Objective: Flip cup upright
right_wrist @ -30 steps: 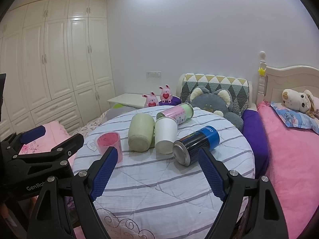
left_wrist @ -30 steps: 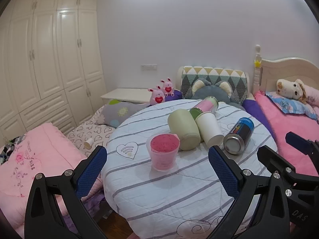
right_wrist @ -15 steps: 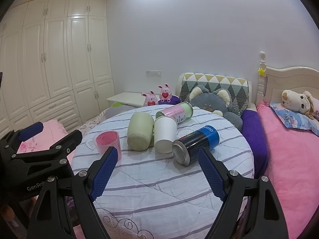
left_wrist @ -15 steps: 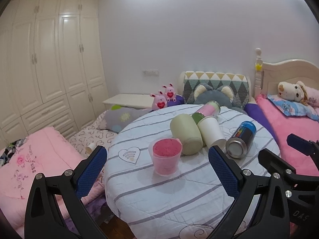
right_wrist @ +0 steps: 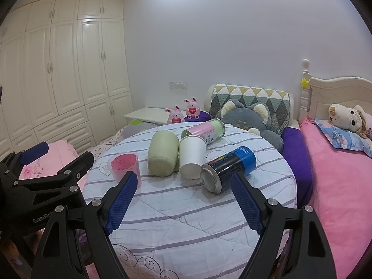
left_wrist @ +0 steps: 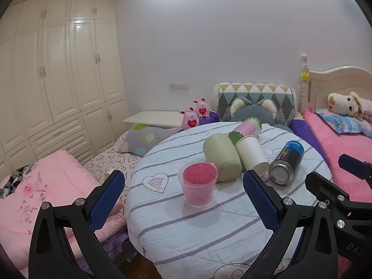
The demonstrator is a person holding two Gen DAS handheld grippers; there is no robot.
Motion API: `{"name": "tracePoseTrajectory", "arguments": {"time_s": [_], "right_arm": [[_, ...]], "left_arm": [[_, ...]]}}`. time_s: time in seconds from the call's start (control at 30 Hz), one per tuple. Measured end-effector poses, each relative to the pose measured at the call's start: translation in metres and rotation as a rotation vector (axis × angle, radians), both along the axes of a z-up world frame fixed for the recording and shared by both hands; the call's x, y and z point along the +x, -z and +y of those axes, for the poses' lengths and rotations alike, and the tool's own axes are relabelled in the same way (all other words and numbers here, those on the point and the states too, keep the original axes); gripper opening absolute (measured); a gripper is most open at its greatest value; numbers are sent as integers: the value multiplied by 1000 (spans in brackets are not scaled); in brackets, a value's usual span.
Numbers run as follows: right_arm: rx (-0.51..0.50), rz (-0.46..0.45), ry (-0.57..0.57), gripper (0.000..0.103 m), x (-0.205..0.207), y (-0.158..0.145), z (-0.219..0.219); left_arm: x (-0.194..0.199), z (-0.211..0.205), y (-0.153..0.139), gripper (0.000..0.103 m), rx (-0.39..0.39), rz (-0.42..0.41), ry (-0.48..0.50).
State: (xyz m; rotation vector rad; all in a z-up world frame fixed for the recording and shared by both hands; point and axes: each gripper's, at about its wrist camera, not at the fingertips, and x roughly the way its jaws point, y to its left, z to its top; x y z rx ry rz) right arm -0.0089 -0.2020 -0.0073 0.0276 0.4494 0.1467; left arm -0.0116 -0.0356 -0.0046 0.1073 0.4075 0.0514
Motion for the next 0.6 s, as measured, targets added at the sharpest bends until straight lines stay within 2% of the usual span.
{"name": "tracePoseTrajectory", "arguments": {"time_s": [0.6], "right_arm": [[-16, 30, -6, 84, 10, 5, 8]], "left_arm": [[15, 6, 7, 103, -18, 45, 12]]}}
